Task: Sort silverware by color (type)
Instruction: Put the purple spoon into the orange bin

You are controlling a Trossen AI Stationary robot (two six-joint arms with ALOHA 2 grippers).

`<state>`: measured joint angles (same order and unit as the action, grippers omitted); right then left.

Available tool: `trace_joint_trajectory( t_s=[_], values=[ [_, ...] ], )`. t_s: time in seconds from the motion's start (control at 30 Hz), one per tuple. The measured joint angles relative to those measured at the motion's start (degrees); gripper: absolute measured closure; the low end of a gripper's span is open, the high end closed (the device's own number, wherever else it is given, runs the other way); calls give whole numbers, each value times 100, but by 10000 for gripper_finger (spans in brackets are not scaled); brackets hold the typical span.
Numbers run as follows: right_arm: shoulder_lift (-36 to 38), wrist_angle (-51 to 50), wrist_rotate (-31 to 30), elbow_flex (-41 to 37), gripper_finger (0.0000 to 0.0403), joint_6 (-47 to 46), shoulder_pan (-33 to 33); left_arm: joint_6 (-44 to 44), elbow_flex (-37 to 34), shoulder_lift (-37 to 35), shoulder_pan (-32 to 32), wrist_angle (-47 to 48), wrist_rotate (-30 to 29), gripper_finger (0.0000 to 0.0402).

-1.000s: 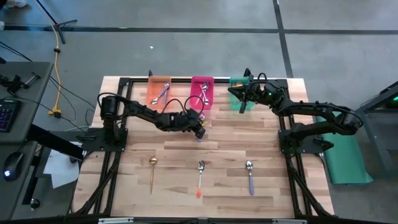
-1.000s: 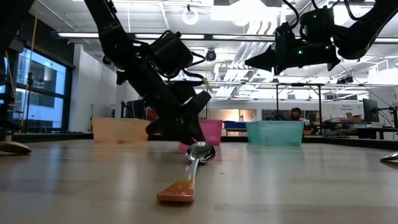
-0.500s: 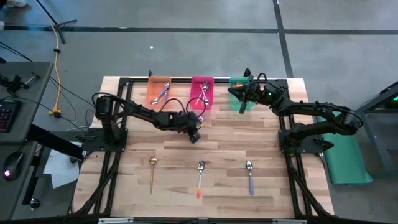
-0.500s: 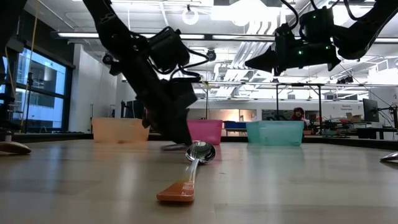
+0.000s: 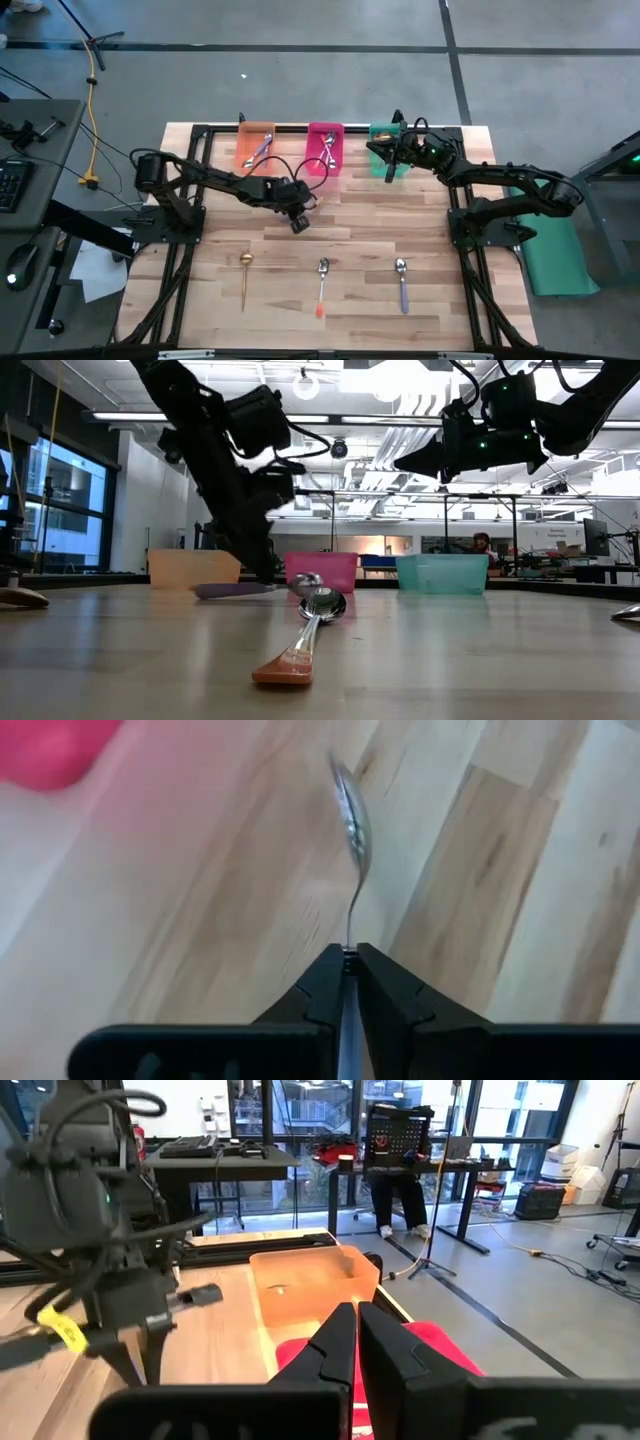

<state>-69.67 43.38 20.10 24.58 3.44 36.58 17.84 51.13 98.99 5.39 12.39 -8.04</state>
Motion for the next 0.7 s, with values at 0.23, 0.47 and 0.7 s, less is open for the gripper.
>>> trace_joint_trajectory(
  t_s=[0.23, 0.47, 0.7],
  values=[
    [0, -15, 0, 0, 402, -1, 0, -49, -7, -1051, 39, 737, -222, 401],
    [0, -35, 0, 0, 402, -2, 0, 111, 2, -2149, 400, 1393, -342, 399],
    [0, -31, 0, 0, 402, -2, 0, 55, 1, -1760, 287, 1131, 284, 358]
  ],
)
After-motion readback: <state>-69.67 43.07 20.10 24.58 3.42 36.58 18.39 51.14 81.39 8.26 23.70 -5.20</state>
